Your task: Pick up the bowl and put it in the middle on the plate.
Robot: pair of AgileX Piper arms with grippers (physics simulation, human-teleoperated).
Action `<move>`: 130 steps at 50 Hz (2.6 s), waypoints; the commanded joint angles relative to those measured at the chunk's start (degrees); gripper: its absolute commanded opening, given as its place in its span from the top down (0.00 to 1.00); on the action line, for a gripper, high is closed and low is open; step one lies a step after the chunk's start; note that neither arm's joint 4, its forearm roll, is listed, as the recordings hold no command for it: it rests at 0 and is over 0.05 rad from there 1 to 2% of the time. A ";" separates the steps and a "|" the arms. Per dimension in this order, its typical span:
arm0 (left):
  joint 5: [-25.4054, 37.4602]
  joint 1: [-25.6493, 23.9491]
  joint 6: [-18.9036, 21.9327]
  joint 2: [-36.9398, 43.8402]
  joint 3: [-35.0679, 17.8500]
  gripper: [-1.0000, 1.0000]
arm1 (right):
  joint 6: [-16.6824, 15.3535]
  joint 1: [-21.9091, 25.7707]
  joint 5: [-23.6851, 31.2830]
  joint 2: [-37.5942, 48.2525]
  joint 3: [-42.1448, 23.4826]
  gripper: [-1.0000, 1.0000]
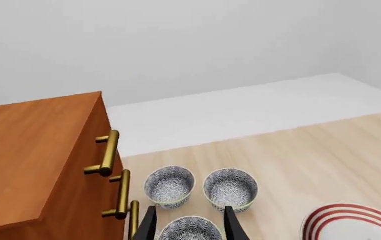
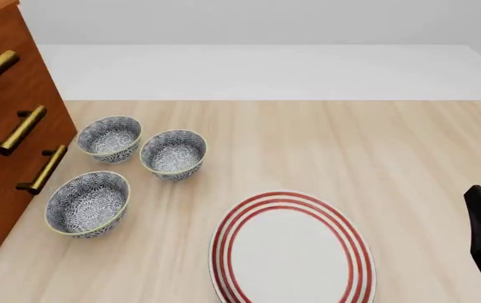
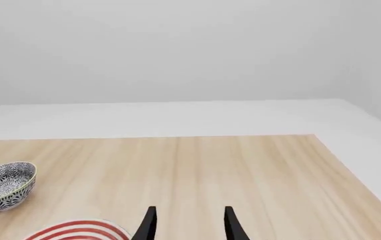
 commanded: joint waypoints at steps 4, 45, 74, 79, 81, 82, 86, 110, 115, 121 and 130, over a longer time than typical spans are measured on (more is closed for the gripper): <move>1.87 -5.08 4.77 7.36 -4.63 0.00 | -0.41 0.04 0.34 -0.49 -0.01 0.00; -0.25 -11.75 11.84 31.73 -10.65 0.00 | 0.43 -0.02 0.35 -0.19 0.01 0.00; -3.58 -17.90 14.29 41.47 -11.16 0.00 | -0.19 0.04 0.50 -0.58 0.01 0.00; -4.20 -18.22 14.94 43.58 -11.76 0.00 | -0.24 0.05 0.43 -0.53 0.01 0.00; -4.52 -18.36 15.03 44.19 -12.30 0.00 | -0.30 0.06 0.61 -0.73 0.01 0.00; -4.69 -18.42 15.20 44.55 -12.43 0.00 | 0.08 0.03 0.40 -0.38 0.02 0.00; -5.72 -18.71 15.65 46.02 -12.70 0.00 | 0.03 0.03 0.79 -0.73 -0.05 0.00; -12.24 -22.08 20.39 56.62 -12.37 0.00 | -0.13 0.07 0.61 -0.67 0.00 0.00; -14.52 -22.18 22.84 58.75 -10.65 0.00 | 0.66 0.00 0.35 -0.11 0.02 0.00; -16.45 -20.62 26.93 59.32 -8.78 0.00 | -0.06 0.06 0.52 -0.54 0.00 0.00; -17.54 -20.63 27.33 61.59 -9.11 0.00 | 0.27 0.04 0.43 -0.33 0.00 0.00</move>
